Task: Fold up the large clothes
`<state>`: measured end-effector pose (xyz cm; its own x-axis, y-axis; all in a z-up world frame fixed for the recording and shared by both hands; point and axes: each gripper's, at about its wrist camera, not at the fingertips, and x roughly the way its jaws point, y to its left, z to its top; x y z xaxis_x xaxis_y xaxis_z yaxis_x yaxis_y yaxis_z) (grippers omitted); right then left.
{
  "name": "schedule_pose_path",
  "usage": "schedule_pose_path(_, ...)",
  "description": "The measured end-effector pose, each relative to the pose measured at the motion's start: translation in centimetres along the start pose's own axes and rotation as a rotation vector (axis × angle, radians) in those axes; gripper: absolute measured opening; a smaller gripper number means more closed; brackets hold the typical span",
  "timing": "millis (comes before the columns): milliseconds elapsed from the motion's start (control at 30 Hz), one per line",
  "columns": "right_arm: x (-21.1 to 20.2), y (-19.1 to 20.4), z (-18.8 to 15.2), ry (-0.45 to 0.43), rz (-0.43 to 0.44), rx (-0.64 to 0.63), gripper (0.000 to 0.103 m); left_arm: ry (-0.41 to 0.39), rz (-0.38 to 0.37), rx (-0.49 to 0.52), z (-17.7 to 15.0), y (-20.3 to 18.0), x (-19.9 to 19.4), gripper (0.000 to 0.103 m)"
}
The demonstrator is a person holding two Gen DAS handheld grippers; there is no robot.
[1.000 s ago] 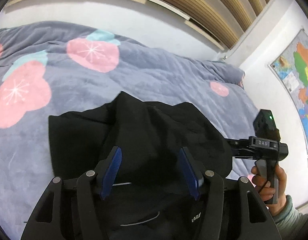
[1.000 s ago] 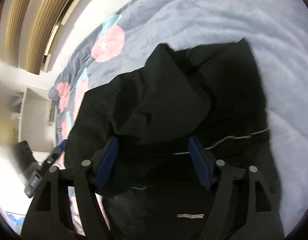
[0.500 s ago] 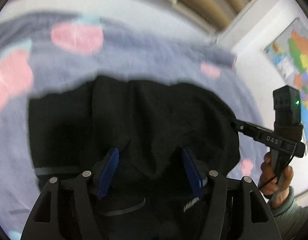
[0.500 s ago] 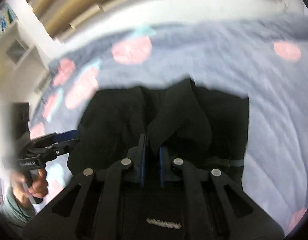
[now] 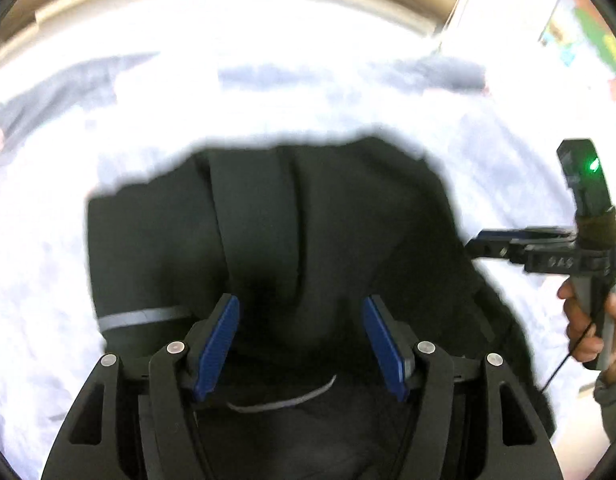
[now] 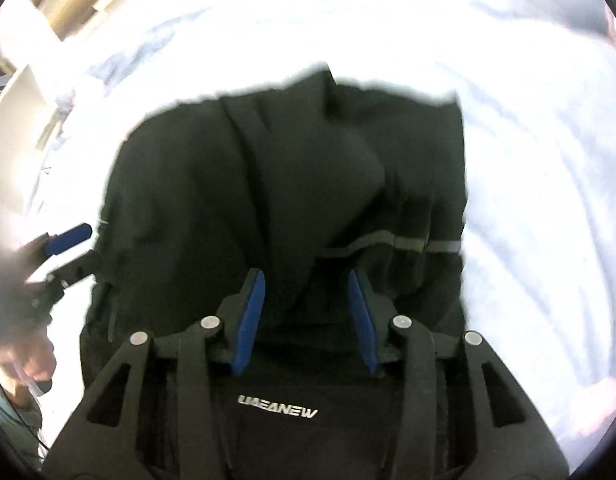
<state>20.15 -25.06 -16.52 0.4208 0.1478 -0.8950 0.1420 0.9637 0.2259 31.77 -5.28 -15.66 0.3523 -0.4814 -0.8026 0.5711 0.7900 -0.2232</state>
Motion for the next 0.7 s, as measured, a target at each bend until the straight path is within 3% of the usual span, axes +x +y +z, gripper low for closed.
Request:
schedule_pose_path(100,-1.7,1.8,1.9,-0.062,0.013,-0.044,0.049,-0.081,0.008,-0.015,2.3,-0.3,-1.3,0.067)
schedule_pose_path(167,-0.7,3.4,3.2,-0.081,-0.004,-0.079,0.055,-0.053,0.001,-0.022,3.0,-0.1,0.6,0.067)
schedule_pose_path(233,1.9,4.1,4.2,-0.069,-0.051,-0.085,0.055,0.027,0.032,-0.058,2.7,1.2,4.3,0.067)
schedule_pose_path(333,7.5,3.6,4.4,0.001,-0.113,-0.079,0.045,0.123,0.08,-0.124,0.9,3.4,9.5,0.067)
schedule_pose_path(367,8.7,3.2,4.5,0.028,-0.141,-0.076,0.03,0.133,0.07,-0.141,0.2,4.1,10.4,0.067)
schedule_pose_path(400,10.7,2.4,4.3,0.081,-0.178,-0.068,0.022,0.136,0.063,-0.155,-0.3,4.7,11.0,0.067)
schedule_pose_path(467,12.5,1.0,3.7,0.108,-0.141,-0.039,0.021,0.134,0.071,-0.144,-0.5,4.7,11.4,0.067)
schedule_pose_path(567,11.8,0.3,3.4,0.103,-0.111,-0.017,0.02,0.143,0.091,-0.107,-0.5,4.3,11.5,0.067)
schedule_pose_path(700,6.9,0.9,2.3,0.06,-0.033,-0.009,0.026,0.095,0.024,-0.139,-0.3,4.1,7.8,0.067)
